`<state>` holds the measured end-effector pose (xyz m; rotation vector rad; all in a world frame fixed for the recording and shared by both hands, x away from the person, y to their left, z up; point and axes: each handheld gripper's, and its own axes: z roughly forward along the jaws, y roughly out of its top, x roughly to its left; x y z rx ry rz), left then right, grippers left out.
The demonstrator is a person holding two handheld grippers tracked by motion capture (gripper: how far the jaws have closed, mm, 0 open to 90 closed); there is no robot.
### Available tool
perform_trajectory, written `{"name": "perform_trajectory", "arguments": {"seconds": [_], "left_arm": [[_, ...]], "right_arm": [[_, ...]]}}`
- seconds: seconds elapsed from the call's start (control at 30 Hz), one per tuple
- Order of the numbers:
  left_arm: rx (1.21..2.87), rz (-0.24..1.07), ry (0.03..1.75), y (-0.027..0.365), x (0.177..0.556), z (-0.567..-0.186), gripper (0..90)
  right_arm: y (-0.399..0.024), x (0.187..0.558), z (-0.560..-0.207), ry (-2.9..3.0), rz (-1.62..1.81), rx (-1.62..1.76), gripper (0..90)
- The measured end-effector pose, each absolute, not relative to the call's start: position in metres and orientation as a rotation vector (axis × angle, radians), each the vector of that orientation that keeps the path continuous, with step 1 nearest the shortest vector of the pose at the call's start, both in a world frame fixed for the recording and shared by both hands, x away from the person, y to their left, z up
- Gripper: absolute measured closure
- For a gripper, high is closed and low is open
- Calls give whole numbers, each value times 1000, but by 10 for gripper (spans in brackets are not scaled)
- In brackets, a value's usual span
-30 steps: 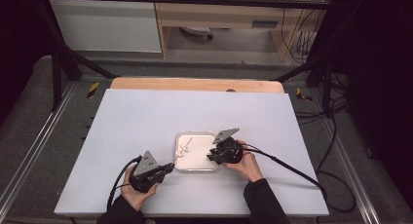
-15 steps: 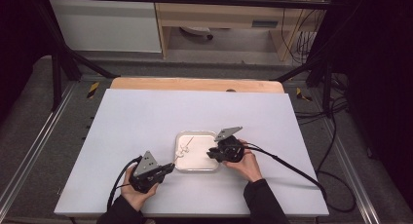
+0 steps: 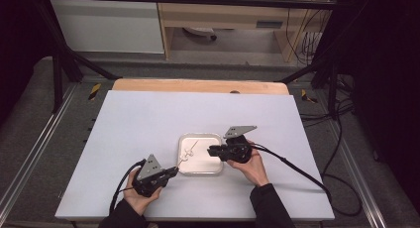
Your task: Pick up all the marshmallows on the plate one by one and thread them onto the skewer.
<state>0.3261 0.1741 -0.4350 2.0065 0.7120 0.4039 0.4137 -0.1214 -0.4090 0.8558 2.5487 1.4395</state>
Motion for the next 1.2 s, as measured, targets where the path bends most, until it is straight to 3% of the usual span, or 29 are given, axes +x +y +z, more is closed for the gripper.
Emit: {"name": "perform_trajectory", "arguments": {"seconds": [1.2], "left_arm": [[2021, 397, 704, 171, 323, -434, 886]], "right_arm": [[-122, 414, -369, 2331, 1898, 934, 806]]}}
